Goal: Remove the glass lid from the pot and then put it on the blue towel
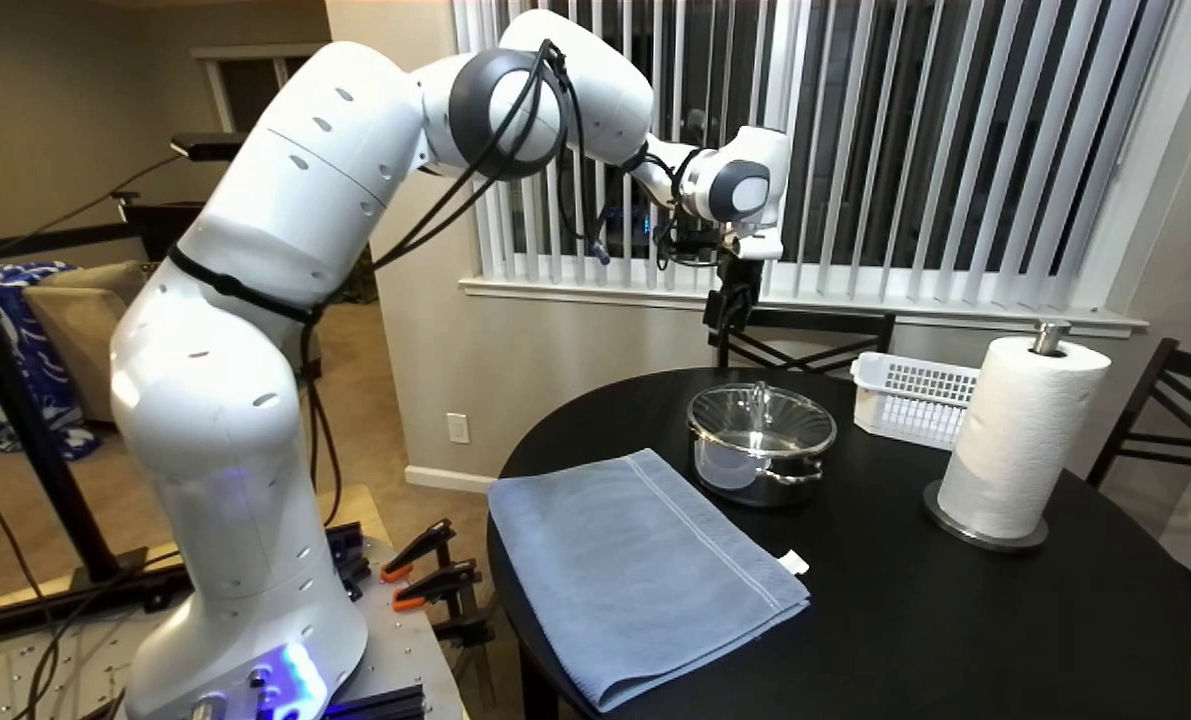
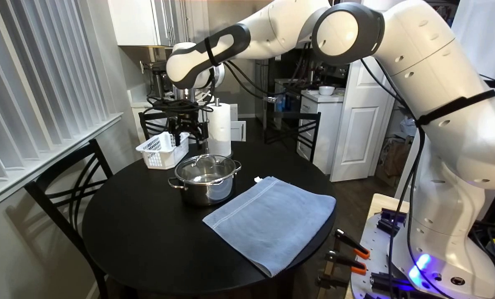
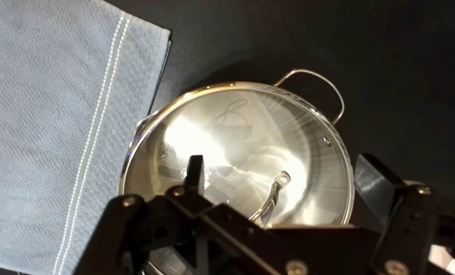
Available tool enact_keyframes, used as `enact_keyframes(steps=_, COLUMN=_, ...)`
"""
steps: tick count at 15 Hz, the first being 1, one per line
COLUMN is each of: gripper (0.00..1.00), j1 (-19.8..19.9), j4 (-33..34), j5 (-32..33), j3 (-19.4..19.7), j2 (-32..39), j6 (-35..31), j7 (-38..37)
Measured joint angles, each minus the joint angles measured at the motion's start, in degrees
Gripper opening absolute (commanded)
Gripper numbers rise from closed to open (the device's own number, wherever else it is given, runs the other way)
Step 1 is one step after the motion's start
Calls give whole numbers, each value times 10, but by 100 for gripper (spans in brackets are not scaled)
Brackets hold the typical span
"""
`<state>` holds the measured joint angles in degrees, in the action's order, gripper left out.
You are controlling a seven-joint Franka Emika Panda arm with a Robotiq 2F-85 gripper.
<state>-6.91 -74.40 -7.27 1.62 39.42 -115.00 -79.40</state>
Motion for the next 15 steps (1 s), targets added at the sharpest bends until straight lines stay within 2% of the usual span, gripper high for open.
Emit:
enact_keyframes(steps=6, gripper=100, j1=-2, j4=10, j5=-11, j3=7, j2=1, j6=-34, j7=-160)
enact_keyframes(steps=15, gripper=100, j1=-5, j4=8, j5=3, j3=56, j2=21, j6=-75, j7=-407)
